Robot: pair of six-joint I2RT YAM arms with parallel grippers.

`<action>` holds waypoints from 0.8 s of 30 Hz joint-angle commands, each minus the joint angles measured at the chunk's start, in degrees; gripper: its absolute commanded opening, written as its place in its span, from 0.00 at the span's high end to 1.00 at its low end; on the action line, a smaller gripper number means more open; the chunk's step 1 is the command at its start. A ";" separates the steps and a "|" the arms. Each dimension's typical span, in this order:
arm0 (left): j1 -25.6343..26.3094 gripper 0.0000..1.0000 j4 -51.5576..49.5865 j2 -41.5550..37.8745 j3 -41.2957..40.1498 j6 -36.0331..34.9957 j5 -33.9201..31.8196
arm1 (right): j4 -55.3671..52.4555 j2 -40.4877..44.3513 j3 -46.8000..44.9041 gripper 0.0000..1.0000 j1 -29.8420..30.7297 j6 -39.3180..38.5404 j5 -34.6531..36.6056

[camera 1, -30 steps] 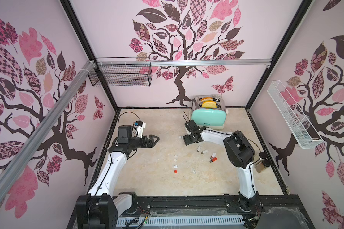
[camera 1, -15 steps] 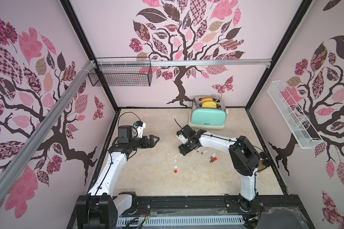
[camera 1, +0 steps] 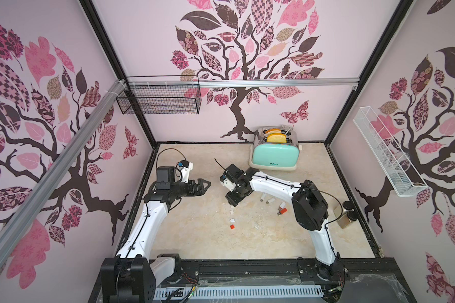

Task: Close the usb drive cover
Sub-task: Pick up the cover from the center of the board.

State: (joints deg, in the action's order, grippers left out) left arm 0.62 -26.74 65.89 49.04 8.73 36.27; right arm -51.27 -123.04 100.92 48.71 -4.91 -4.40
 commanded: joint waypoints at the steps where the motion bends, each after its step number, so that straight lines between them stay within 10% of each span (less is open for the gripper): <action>1: -0.19 0.02 0.32 -0.23 0.33 -0.74 0.70 | -5.32 -3.29 3.68 0.40 1.40 -0.63 1.10; 24: -0.27 0.02 0.05 -1.07 -0.35 -1.37 0.02 | -6.29 -8.04 6.96 0.48 1.72 -0.54 4.84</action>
State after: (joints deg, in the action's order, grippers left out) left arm 0.62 -26.72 65.78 49.04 8.49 36.27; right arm -56.53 -129.84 105.51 50.43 -5.23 -0.67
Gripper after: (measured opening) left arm 0.983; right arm 0.522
